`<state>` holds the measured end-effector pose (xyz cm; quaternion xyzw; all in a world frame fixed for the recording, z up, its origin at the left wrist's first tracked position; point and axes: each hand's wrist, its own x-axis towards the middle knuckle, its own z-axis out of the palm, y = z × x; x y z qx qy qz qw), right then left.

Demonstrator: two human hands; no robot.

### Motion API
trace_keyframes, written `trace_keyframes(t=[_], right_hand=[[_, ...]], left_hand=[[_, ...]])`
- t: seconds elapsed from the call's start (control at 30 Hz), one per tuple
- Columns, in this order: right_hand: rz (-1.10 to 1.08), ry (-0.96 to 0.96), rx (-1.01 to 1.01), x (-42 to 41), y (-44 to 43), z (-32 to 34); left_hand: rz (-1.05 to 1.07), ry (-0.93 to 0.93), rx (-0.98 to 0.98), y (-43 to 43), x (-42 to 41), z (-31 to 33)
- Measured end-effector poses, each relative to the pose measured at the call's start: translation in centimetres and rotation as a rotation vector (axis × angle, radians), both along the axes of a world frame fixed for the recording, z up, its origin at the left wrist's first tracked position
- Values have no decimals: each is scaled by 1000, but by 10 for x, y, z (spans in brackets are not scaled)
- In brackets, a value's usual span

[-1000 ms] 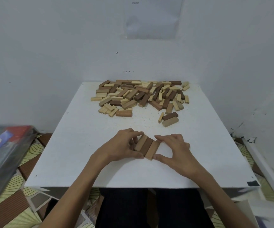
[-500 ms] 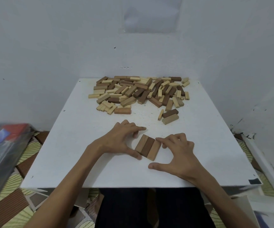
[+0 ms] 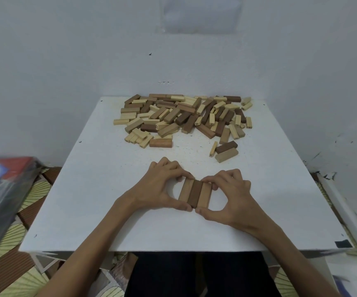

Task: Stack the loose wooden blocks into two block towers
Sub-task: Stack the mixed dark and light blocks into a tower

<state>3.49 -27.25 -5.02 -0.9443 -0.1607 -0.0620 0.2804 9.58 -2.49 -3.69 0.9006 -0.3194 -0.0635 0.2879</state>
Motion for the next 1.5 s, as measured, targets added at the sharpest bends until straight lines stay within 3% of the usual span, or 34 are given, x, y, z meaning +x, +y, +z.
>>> trace_keyframes(t=[0.27,0.57,0.9,1.5], right_hand=[[137,35,-69,13,27,3],[291,38,-41,26,124,3],[478,32,-70,50,201,11],[583,114,-12,72,210,9]], left_hand=[[86,-65,42,29,-17,6],[209,16,69,130,-31,13],[418,-49,-2,198,-56,7],[513,-83,-72,209,-60,-6]])
